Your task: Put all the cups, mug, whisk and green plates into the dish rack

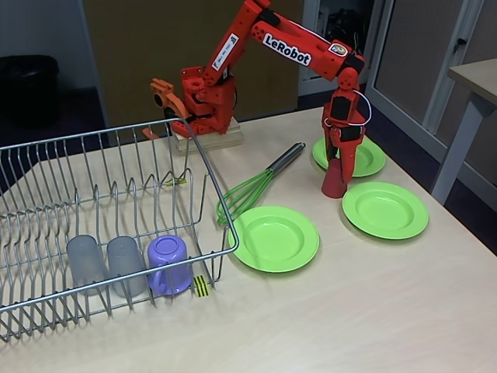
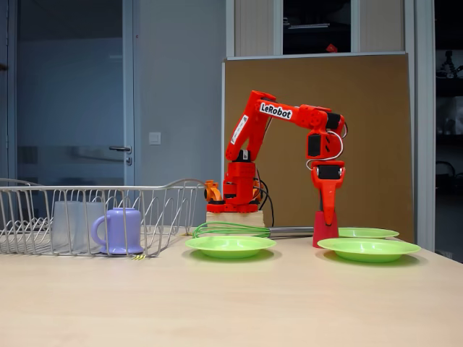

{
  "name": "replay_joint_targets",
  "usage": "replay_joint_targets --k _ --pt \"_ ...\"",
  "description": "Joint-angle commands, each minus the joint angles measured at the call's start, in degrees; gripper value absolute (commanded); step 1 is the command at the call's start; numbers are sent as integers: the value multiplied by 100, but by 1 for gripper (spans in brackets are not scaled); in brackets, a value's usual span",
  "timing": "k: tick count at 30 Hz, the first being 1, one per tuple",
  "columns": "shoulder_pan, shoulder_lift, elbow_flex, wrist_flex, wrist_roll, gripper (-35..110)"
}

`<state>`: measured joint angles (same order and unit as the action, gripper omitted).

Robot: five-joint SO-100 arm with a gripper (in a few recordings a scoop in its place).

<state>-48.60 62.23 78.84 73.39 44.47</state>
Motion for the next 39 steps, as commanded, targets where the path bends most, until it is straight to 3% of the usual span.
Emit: replay_joint_targets --k 1,9,13,21,30,39 --pt "44 229 193 -18 35 17" --pt "132 659 360 264 -53 8" --pt "343 1345 290 782 -554 8" --pt "1600 3111 -176 1441 -3155 9" --pt "4210 3894 -545 1758 -6135 5" --pt "6135 2865 -1046 1459 -7488 5"
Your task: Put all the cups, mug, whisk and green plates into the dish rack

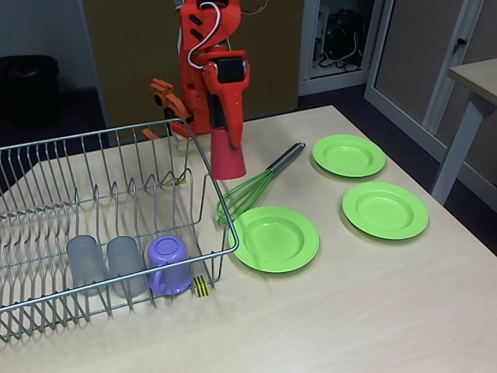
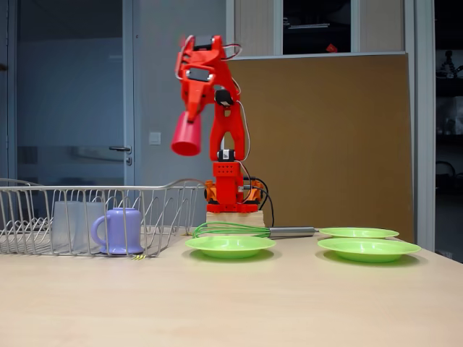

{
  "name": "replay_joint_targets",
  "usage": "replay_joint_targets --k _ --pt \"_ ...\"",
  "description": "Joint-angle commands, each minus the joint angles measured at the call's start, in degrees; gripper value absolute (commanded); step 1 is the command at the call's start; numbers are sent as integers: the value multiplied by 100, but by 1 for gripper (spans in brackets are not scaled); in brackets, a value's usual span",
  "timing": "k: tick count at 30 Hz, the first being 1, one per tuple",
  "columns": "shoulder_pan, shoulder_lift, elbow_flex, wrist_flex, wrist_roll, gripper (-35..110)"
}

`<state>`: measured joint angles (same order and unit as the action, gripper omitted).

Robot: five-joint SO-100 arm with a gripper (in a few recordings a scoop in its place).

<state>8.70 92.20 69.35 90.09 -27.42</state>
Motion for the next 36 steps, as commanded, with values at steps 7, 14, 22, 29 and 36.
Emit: replay_joint_targets --k 7,14,22,29,36 --pt "879 -1143 439 -984 -483 5" --pt "1099 -1582 826 -1415 -589 5" --pt "1134 -1811 1178 -1714 -589 6" --pt "1107 -1714 1257 -1740 -562 5" --pt "1028 -1371 747 -1274 -589 4"
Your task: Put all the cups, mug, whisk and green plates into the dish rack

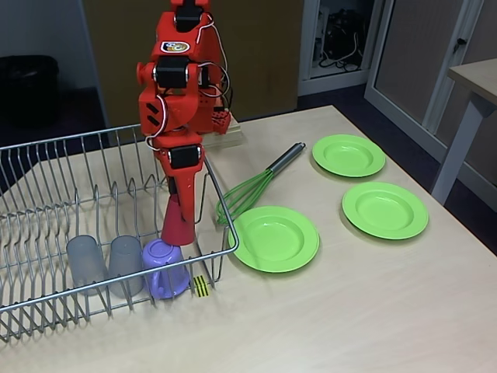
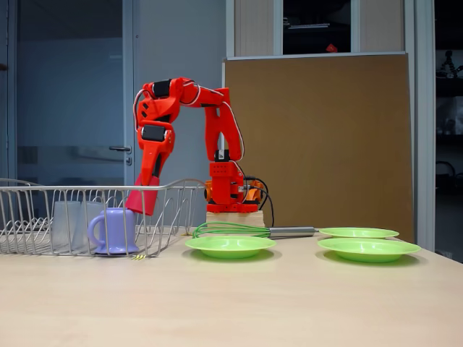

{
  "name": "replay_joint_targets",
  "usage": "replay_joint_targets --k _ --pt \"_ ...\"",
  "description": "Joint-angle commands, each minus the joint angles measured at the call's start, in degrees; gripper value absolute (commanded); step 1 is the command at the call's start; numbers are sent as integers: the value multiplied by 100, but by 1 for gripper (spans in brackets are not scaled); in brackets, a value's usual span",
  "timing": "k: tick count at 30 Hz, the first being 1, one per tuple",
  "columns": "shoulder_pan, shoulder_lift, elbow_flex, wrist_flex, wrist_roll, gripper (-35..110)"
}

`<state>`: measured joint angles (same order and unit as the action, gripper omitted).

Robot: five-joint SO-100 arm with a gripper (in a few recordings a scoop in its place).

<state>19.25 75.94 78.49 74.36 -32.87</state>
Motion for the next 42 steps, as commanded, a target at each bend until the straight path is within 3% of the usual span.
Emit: replay_joint_targets --k 1,8,15,32,42 --pt "-53 308 -237 369 -44 4" --pt "-185 940 167 501 35 4" --pt "-290 1107 1072 -62 229 4" --pt "-26 -686 334 -589 -62 4" --pt "70 -1274 -325 -158 -220 26"
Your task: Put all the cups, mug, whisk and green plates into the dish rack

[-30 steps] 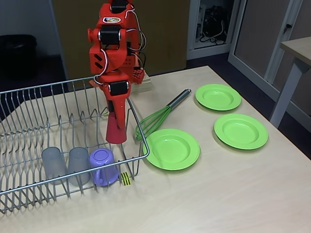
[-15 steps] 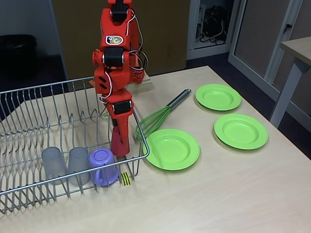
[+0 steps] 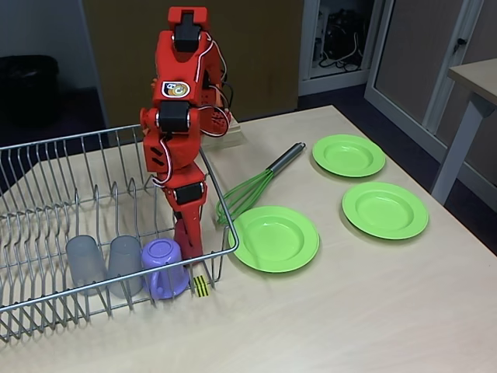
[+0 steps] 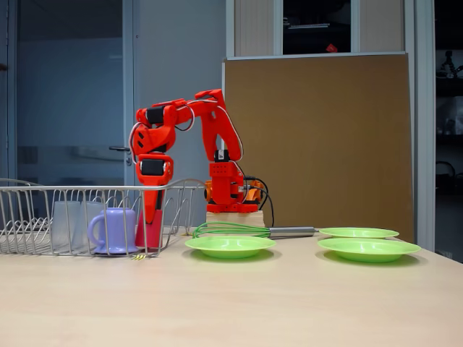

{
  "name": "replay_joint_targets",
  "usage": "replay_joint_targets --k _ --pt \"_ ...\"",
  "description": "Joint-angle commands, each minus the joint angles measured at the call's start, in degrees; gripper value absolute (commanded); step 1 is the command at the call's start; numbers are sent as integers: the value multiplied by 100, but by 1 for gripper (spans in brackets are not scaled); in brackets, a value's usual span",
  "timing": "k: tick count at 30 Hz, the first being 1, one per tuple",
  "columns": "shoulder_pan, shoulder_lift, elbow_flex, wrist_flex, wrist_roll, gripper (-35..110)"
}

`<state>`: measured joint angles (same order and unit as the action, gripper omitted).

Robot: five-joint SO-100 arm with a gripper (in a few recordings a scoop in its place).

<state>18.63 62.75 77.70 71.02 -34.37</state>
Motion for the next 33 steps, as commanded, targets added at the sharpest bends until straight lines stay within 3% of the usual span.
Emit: replay_joint_targets --k 1,9,18,24,29,33 --pt "141 0 -308 237 -79 30" --pt "114 26 -712 650 -246 42" --pt "88 940 -1292 1670 -510 40" --pt "-281 2408 -466 2101 -703 34" --pt "-1222 3832 677 2769 70 34" --pt "-2452 4676 1397 3384 1336 39"
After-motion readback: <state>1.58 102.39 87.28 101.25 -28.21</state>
